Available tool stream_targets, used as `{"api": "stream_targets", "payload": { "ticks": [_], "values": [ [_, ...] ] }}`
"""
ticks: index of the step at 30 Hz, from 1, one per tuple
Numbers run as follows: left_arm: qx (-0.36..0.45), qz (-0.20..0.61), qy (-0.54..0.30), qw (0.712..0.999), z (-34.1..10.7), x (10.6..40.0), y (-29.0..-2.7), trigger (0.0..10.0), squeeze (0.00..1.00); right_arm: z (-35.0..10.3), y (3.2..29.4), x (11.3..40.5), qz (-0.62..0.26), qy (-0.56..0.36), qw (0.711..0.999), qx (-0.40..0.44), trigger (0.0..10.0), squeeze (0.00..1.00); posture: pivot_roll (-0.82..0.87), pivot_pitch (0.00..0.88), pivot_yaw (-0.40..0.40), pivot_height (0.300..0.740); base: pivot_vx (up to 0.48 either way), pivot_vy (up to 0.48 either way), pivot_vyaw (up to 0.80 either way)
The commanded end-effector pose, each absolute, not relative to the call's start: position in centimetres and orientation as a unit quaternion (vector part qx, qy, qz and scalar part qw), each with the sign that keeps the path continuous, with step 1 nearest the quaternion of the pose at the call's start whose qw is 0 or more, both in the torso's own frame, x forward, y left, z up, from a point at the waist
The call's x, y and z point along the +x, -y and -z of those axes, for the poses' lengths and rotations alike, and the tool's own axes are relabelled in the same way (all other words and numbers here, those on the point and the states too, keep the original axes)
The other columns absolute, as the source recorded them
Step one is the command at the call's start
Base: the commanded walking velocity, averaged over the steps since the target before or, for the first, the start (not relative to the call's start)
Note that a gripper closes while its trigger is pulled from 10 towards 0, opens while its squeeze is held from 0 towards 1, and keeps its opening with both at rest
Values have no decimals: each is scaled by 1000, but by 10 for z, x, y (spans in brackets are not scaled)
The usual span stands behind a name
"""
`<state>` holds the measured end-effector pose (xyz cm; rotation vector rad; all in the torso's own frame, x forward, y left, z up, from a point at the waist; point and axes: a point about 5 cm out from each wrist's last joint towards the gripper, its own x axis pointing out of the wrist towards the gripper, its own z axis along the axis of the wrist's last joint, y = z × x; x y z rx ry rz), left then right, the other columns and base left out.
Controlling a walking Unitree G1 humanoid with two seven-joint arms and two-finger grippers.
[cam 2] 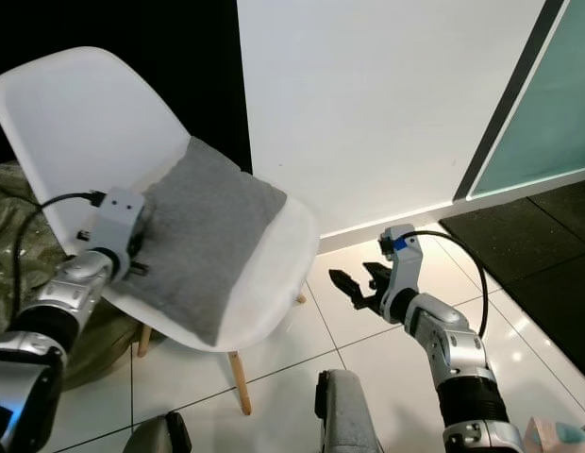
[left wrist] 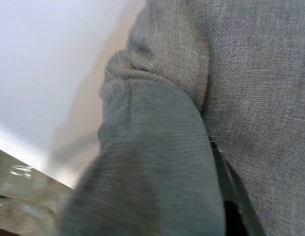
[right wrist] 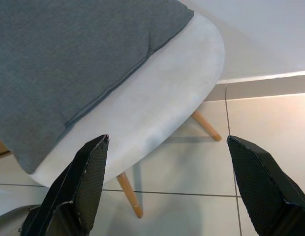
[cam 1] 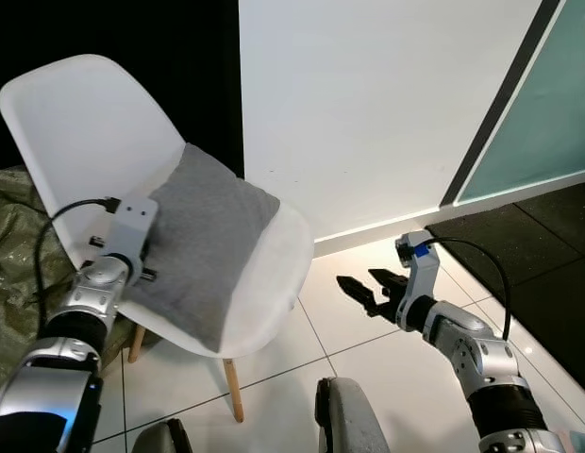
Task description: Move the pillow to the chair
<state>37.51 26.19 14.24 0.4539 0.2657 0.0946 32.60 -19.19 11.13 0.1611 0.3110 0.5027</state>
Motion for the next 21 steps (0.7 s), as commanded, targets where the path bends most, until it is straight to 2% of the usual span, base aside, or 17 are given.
{"api": "stream_targets", "payload": {
  "ticks": [1,7,16,17,18,19,20,21],
  "values": [
    [244,-51,-127,960,-146,375,-266,10000,1000,-110,196,324,-239,-157,955,81,10000,0,-264,115,-42,515,0,0,0],
    [327,-98,-97,935,-170,374,-289,10000,1000,-111,192,327,-241,-153,954,86,10000,0,-248,94,-48,495,0,0,0],
    [351,-87,-93,928,-176,367,-294,10000,1000,-114,187,333,-246,-147,954,87,10000,0,-234,61,-49,480,0,0,0],
    [299,-82,-70,948,-180,364,-289,10000,1000,-115,186,335,-246,-144,954,87,10000,0,-231,50,-46,475,0,0,0],
    [299,-82,-70,948,-180,364,-289,10000,1000,-115,186,335,-246,-144,954,87,10000,0,-231,50,-46,475,0,0,0],
    [218,-63,-32,973,-186,361,-275,10000,1000,-116,184,337,-247,-138,955,93,10000,0,-222,43,-47,470,0,0,0],
    [218,-63,-32,973,-186,361,-275,10000,1000,-116,184,337,-247,-138,955,93,10000,0,-222,43,-47,470,0,0,0],
    [115,-29,13,993,-191,355,-253,10000,1000,-117,183,339,-244,-135,956,95,10000,0,-217,38,-46,470,0,0,0]
  ]
}}
